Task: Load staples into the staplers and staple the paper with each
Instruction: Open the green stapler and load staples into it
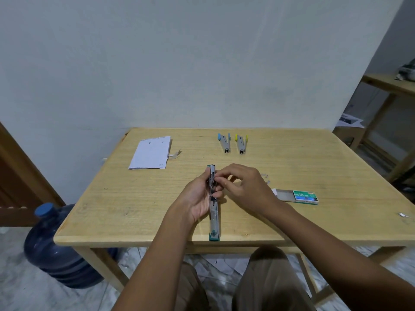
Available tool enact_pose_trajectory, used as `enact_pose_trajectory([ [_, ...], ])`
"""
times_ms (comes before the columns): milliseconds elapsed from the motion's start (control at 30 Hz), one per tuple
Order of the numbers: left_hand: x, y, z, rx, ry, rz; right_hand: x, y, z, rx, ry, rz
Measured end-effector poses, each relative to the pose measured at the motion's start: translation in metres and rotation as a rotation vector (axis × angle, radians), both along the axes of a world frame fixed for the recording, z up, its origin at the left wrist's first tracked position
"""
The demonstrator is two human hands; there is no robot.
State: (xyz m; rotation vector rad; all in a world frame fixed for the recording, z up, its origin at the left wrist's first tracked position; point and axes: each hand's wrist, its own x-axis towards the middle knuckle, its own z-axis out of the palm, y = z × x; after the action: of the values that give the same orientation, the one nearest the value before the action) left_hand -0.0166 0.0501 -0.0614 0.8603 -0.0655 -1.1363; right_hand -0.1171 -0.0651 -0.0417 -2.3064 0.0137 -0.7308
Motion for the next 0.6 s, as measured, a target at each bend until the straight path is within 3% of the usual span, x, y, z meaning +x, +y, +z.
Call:
enact_pose_trajectory([
  [100, 0.0, 0.0, 0.0, 0.014, -0.027, 0.005, 0.006, 0.002, -0.003, 0.075, 0.01, -0.069],
  [233, 0.0, -0.001, 0.001, 0.031, -0.044, 0.018, 0.014, 0.001, -0.007, 0.008, 0.072, -0.145],
  [467, 0.0, 0.0, 0.001, -0.027, -0.013, 0.014, -0.001, 0.012, -0.002, -0.051, -0.037, -0.25],
  [600, 0.001, 0.0, 0.001, -0.073, 0.075, 0.149, -0.029, 0.016, 0.012, -0.059, 0.33, 0.003],
])
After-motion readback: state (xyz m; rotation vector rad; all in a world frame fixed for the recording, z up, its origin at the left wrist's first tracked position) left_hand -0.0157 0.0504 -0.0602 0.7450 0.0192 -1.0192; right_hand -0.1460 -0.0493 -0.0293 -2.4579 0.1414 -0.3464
